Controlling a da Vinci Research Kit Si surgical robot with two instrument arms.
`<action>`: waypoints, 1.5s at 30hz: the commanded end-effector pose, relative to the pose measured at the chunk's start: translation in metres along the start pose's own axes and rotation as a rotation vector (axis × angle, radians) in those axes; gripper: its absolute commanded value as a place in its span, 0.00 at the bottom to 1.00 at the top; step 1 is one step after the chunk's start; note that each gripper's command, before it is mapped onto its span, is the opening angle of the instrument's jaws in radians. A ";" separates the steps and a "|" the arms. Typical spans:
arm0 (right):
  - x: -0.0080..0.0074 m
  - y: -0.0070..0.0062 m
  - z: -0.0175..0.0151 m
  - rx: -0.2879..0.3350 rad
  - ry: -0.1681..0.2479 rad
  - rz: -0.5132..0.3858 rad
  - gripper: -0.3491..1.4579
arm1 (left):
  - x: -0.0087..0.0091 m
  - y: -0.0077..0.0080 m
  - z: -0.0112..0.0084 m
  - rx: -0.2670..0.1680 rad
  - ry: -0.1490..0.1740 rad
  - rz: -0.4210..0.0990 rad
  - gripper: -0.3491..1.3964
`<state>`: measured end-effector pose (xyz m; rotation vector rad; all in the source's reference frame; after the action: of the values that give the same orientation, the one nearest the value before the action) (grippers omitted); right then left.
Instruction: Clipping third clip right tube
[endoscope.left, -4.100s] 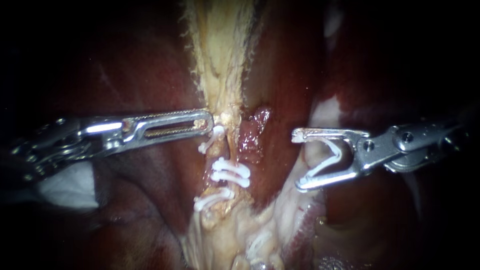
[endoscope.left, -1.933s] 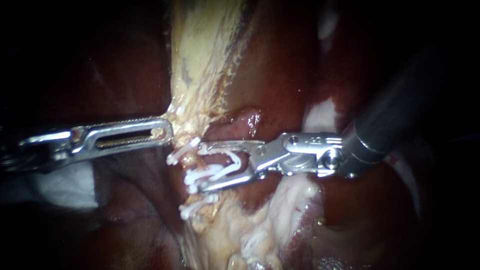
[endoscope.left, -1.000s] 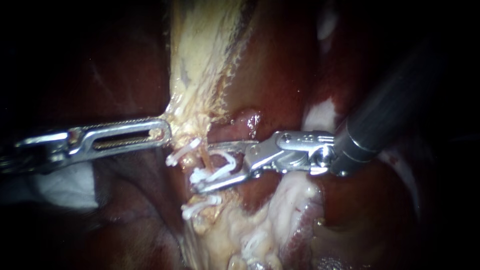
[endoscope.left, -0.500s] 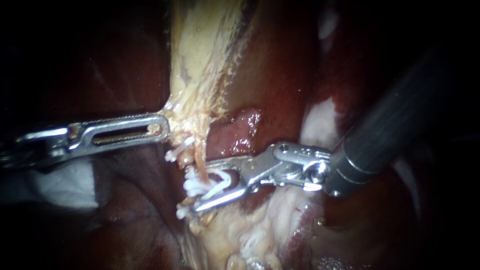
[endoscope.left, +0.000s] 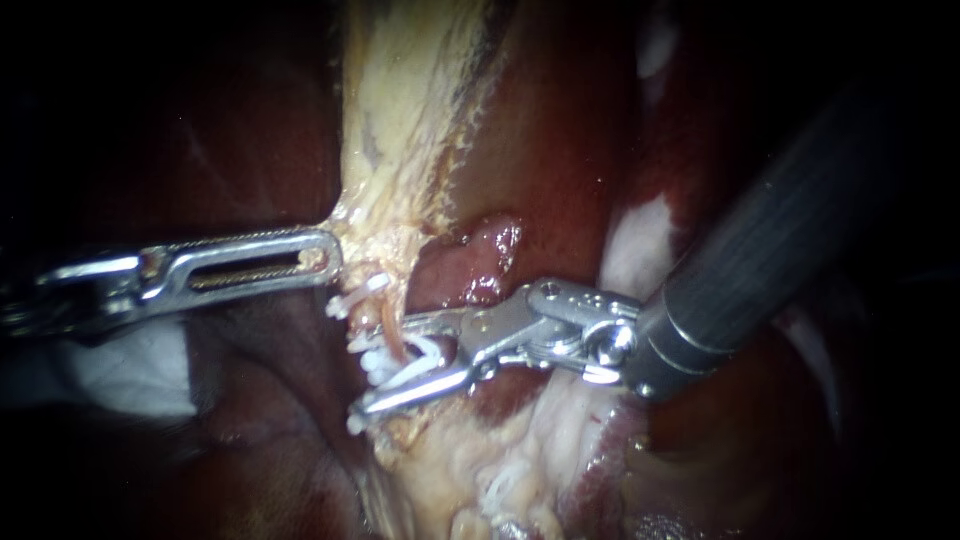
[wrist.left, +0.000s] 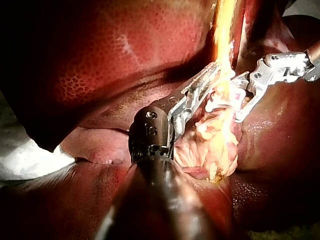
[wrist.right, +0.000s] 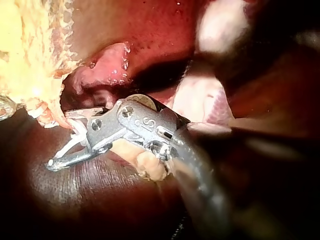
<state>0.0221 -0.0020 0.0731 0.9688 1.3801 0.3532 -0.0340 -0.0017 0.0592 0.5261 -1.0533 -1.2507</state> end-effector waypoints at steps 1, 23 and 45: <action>0.0003 0.0000 -0.0001 0.000 0.004 0.000 0.47 | 0.0000 0.0000 0.0000 0.000 0.000 0.000 0.00; 0.0047 0.0003 -0.0022 -0.039 0.060 0.029 0.42 | 0.0000 0.0004 0.0002 0.000 0.000 0.001 0.00; 0.0050 0.0010 -0.0048 -0.141 0.007 0.094 0.00 | 0.0001 0.0005 0.0004 -0.001 -0.001 0.001 0.00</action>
<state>0.0190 0.0040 0.0710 0.9182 1.3004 0.5194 -0.0341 -0.0016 0.0598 0.5243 -1.0540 -1.2499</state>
